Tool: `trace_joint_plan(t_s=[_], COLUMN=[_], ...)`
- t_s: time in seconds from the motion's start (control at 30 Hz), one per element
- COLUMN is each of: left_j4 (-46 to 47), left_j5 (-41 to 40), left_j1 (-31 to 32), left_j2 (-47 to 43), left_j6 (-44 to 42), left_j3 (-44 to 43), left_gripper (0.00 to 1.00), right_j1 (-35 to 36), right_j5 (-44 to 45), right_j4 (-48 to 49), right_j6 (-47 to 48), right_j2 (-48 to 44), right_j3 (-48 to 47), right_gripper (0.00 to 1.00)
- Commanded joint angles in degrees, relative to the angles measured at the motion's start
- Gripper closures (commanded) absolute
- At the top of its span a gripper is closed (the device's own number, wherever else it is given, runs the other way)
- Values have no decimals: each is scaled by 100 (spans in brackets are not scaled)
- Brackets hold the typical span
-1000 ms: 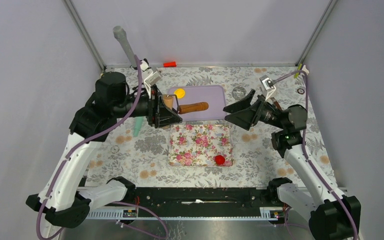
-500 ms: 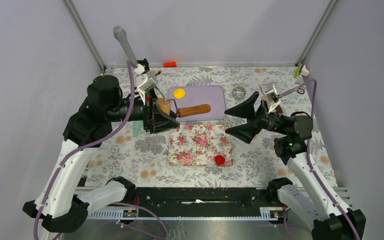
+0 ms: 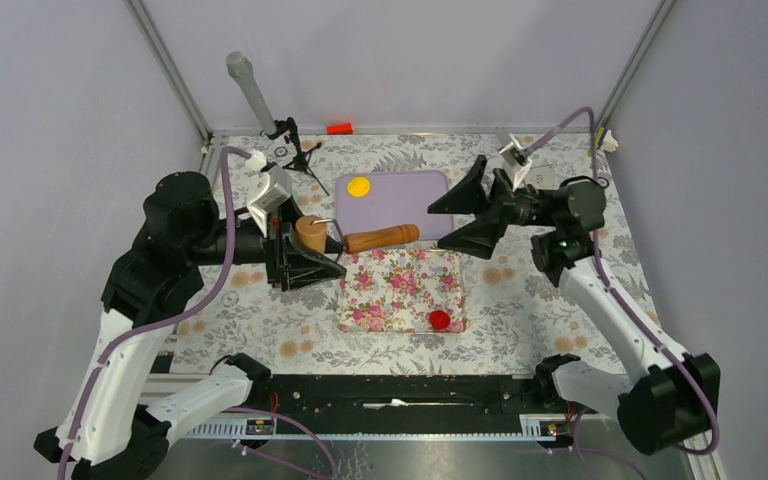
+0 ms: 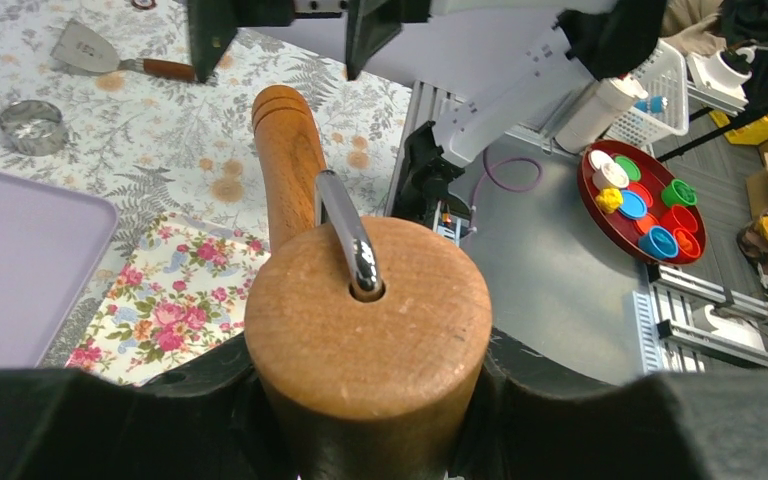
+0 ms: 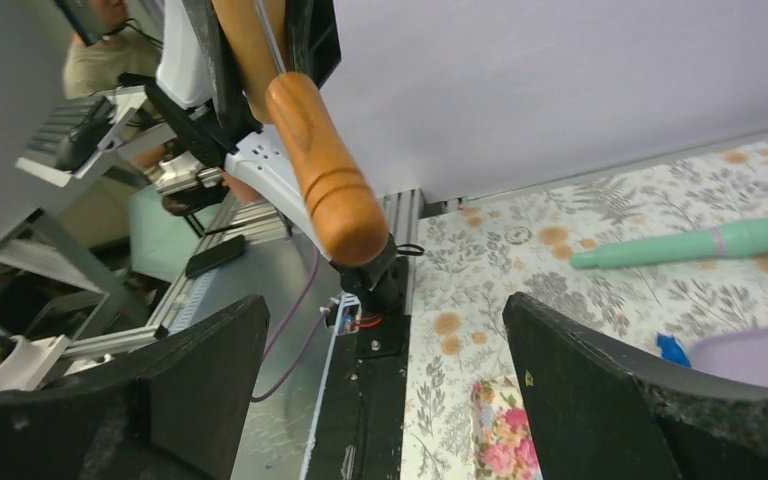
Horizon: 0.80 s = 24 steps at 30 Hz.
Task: Roll out the dumpling wrappers from the dough
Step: Pick up the rolling pin from the center of the board.
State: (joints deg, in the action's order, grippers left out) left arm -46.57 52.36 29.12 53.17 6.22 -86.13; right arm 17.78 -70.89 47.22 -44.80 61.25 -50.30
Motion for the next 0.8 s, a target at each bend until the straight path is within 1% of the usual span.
trace_joint_plan(t_s=[0.0,0.1,0.23,0.33,0.43,0.57,0.7,0.77], left_j4=[549,590,1029,1260,1364,1424,1897,1893], left_j5=[432,447,517,601,446,375,514,634], left_j1=[-12,-13,-12,-12,-12,-12,-12,-12], left_j2=[-39,17,74,100,73,6,-68,-1], left_j6=[-184,-140,180,350,457,501,743,766], left_j3=[106,105,254,321,354,370,567,541], left_gripper=[100,100,100,100,100,100,100,100], right_j1=[508,736,894,1031,1230,1360,1407,1412], right_j5=[-160,9,105,313,539,776,912,890], right_j4=[1562,1411,1748,1821,2037,2125,2413,2880], right_j6=[-949,-884,-912,-890,-1019,-1184,-1530,-1915], right_j2=[444,583,504,541,691,813,918,1028], right_j3=[-377,-473,-259,-223,-251,-208,-152,-189], right_gripper=[1,0,0,0,0,4,7,9])
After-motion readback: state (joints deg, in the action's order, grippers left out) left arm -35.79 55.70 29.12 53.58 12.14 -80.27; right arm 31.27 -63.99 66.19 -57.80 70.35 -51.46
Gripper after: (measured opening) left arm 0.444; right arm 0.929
